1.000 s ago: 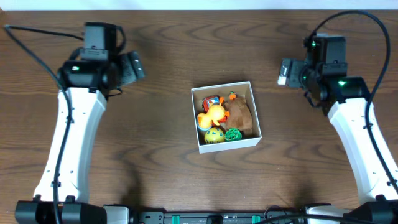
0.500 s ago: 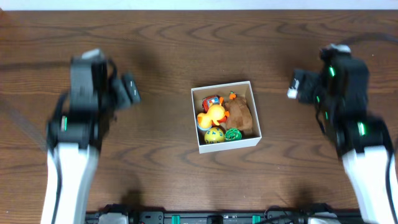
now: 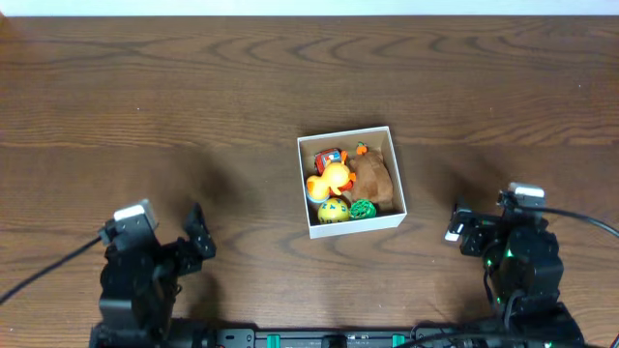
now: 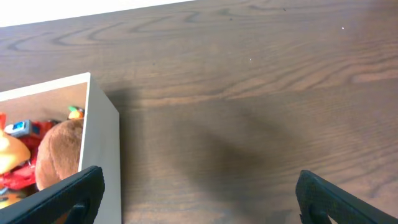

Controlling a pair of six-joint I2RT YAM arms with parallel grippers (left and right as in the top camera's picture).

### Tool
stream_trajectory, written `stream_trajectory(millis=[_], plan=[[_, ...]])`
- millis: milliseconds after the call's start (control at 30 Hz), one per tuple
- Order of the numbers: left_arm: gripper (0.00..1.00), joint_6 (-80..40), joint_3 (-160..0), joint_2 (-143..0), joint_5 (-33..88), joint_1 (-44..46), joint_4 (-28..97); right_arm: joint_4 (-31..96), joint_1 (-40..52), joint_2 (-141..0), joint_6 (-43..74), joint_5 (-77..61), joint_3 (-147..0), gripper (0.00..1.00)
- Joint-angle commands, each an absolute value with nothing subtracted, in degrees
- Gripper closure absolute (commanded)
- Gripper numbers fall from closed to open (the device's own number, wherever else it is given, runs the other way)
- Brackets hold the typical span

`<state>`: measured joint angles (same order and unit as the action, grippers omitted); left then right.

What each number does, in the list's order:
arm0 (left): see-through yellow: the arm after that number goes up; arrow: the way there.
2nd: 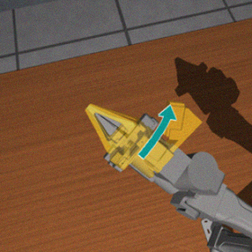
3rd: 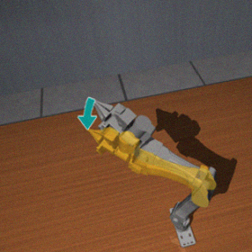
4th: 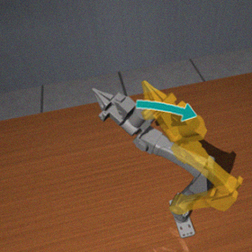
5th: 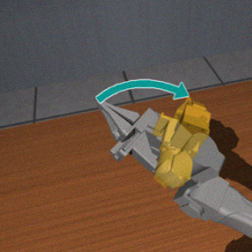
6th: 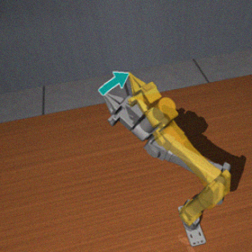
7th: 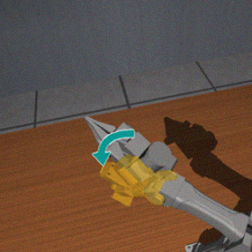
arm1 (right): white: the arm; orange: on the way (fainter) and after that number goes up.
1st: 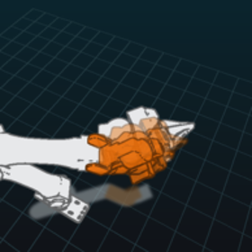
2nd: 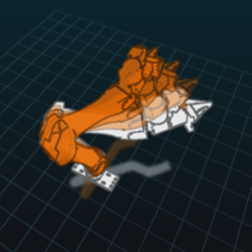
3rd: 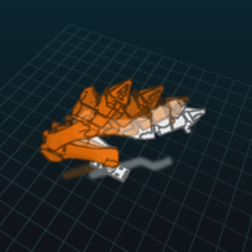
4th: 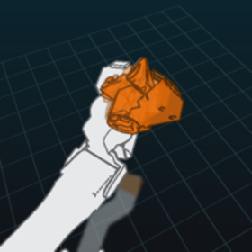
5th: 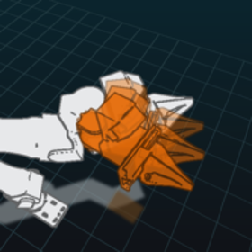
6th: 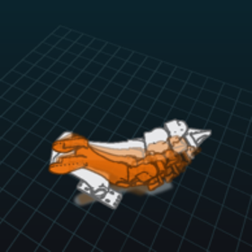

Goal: Pack container

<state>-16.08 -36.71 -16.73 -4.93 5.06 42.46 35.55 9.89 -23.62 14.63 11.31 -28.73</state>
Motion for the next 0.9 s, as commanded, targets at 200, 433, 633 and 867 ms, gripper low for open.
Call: stream_trajectory(millis=[200, 433, 633, 867], plan=[[0.02, -15.31, -36.32, -15.97, -5.61, 5.28, 45.12, 44.36, 10.41, -23.2, 15.84, 11.35, -27.99, 0.01], [0.02, -15.31, -36.32, -15.97, -5.63, 5.28, 46.72, 51.13, 10.41, -23.2, 15.81, 11.81, -27.99, 0.01], [0.02, -15.31, -36.32, -15.97, -5.63, 5.28, 46.74, 51.42, 10.22, -22.15, 15.59, 9.93, -27.59, 0.01], [0.02, -15.31, -36.32, -15.97, -5.61, 5.28, 46.74, 33.23, 8.64, -8.75, 4.49, 6.92, -17.54, 0.01]])
